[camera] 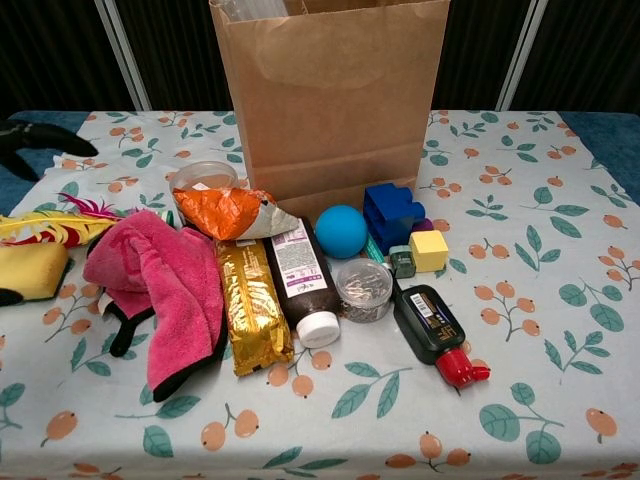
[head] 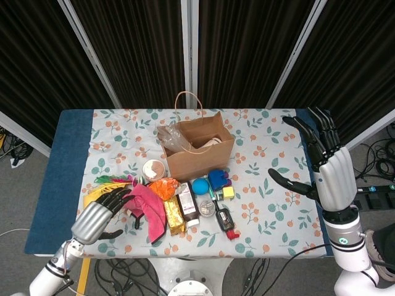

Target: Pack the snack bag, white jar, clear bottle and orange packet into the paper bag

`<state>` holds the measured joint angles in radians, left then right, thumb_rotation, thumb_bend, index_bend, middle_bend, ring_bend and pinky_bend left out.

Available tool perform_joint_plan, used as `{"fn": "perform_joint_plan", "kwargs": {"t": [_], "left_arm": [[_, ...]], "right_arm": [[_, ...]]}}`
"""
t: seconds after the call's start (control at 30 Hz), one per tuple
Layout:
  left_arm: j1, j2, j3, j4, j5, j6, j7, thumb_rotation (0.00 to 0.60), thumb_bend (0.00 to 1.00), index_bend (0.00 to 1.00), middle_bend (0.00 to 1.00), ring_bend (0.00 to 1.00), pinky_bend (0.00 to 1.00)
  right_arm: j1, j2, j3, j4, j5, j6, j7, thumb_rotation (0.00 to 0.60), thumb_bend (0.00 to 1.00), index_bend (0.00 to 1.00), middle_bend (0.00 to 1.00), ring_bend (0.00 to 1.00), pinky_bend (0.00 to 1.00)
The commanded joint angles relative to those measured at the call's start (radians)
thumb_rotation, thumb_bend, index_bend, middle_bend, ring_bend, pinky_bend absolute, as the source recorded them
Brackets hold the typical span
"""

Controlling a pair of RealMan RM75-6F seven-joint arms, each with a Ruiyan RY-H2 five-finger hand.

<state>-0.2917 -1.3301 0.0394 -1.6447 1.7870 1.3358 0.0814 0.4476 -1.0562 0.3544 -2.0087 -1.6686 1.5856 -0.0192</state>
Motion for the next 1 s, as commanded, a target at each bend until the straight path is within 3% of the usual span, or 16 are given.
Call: {"fn": "perform_joint_plan", "kwargs": {"t": [0.03, 0.33, 0.5, 0.7, 1.0], "left_arm": [[-0.032, -0.043, -0.028, 0.005, 0.017, -0.010, 0.043, 0.600, 0.08, 0.23, 0.26, 0.16, 0.31], [-0.084, -0.157, -0.042, 0.057, 0.017, -0.055, 0.093, 0.600, 0.12, 0.28, 0.31, 0.21, 0.35], [-0.109, -0.201, -0.052, 0.108, 0.019, -0.060, 0.105, 0.600, 0.13, 0.29, 0.32, 0.23, 0.36], [-0.155, -0.258, -0.077, 0.184, 0.030, -0.067, 0.126, 0.600, 0.14, 0.31, 0.35, 0.26, 0.40], [-0.219, -0.334, -0.085, 0.328, 0.077, -0.040, 0.124, 0.600, 0.14, 0.35, 0.38, 0.30, 0.43]], "right_arm": [[-0.030, -0.010, -0.042, 0.027, -0.047, 0.023, 0.001, 0.600, 0.05, 0.00, 0.18, 0.01, 0.05], [-0.145, -0.007, -0.193, 0.061, -0.240, 0.109, -0.030, 0.600, 0.05, 0.00, 0.20, 0.02, 0.05], [-0.194, 0.002, -0.248, 0.076, -0.332, 0.160, -0.020, 0.600, 0.05, 0.00, 0.22, 0.03, 0.05], [-0.218, 0.008, -0.262, 0.094, -0.368, 0.189, -0.004, 0.600, 0.05, 0.00, 0.22, 0.03, 0.05], [-0.227, 0.003, -0.257, 0.125, -0.332, 0.189, 0.033, 0.600, 0.05, 0.00, 0.22, 0.03, 0.05]]}}
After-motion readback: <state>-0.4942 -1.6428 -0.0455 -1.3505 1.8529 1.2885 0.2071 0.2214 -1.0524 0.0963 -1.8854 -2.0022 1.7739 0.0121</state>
